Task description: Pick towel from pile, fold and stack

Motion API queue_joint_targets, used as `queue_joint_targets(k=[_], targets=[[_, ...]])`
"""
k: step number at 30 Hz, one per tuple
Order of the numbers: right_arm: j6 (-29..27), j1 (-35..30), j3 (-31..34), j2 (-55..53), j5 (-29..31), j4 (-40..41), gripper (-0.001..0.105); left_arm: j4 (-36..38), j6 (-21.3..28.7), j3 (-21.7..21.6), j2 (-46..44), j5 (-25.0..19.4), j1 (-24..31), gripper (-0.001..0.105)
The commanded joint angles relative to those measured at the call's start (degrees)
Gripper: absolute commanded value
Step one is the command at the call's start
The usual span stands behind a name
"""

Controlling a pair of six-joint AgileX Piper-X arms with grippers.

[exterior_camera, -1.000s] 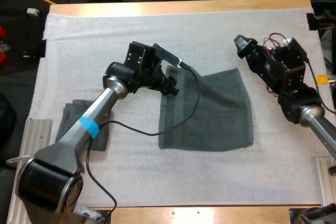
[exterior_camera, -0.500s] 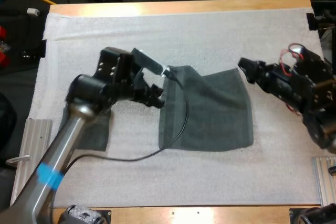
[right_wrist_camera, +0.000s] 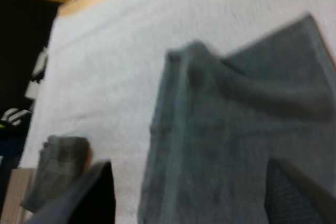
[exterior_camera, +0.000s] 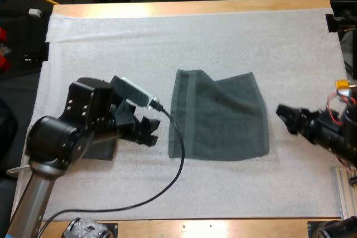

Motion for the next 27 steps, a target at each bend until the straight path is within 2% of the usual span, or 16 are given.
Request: queue_joint_targets(k=[1, 8, 12, 17, 21, 27], targets=[[-1.0, 0.1, -0.3, -1.5, -0.7, 3.8, 0.059, 1.9, -0.6, -0.3, -1.0, 0.4, 0.2, 0.062], [-1.0, 0.1, -0.3, -5.6, -0.7, 14.3, 0.059, 7.2, -0.6, 0.4, -3.6, 0.4, 0.2, 0.062], [-2.8, 0.1, -0.1, -5.9, -0.7, 18.9, 0.059, 6.9, -1.7, 5.0, -5.6, 1.8, 0.2, 0.062], [-3.9, 0.1, 3.5, -5.9, -2.0, 18.1, 0.059, 2.7, -3.1, 10.9, -6.1, 5.7, 0.2, 0.062], [-3.9, 0.1, 9.1, -5.9, -2.4, 16.6, 0.059, -4.0, -5.4, 16.4, -6.0, 7.9, 0.2, 0.062], [-3.9, 0.1, 15.8, -3.6, -3.6, 9.2, 0.059, -12.0, -7.4, 23.2, -6.0, 9.2, 0.2, 0.062]])
